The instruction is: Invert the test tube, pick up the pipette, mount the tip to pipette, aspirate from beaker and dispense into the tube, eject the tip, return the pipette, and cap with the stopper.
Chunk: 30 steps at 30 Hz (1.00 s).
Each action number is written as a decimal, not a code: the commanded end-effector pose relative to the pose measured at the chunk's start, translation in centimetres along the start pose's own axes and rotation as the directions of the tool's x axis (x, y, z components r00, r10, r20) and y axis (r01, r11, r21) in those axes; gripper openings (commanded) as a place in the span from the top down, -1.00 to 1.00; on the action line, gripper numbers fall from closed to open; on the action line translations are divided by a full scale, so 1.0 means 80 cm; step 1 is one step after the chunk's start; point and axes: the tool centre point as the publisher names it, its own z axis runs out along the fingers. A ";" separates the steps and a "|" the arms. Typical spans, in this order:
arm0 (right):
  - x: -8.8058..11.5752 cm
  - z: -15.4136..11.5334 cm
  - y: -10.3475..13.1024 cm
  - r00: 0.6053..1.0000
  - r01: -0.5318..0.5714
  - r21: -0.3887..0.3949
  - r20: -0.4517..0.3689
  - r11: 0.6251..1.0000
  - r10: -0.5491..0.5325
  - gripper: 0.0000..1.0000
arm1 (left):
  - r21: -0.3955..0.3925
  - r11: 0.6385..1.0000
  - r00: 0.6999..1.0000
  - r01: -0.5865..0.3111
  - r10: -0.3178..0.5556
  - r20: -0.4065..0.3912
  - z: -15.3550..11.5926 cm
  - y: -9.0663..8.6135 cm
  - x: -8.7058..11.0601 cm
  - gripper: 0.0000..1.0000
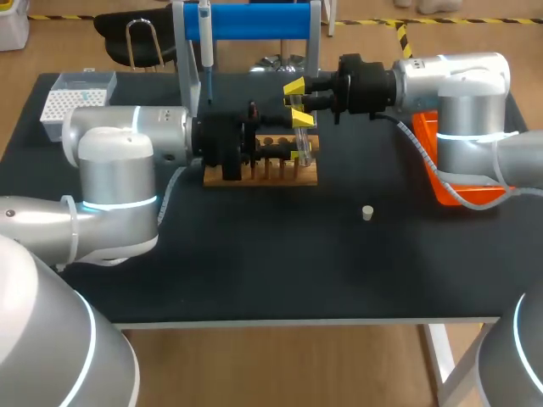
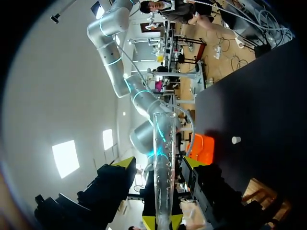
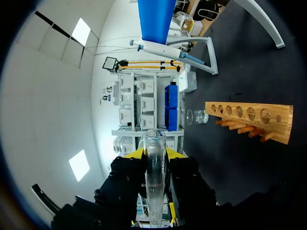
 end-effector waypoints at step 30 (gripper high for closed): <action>0.001 0.000 -0.001 1.000 0.000 -0.001 0.003 1.000 0.000 1.00 | -0.003 1.000 1.000 0.006 -0.006 -0.005 0.002 0.001 0.003 0.33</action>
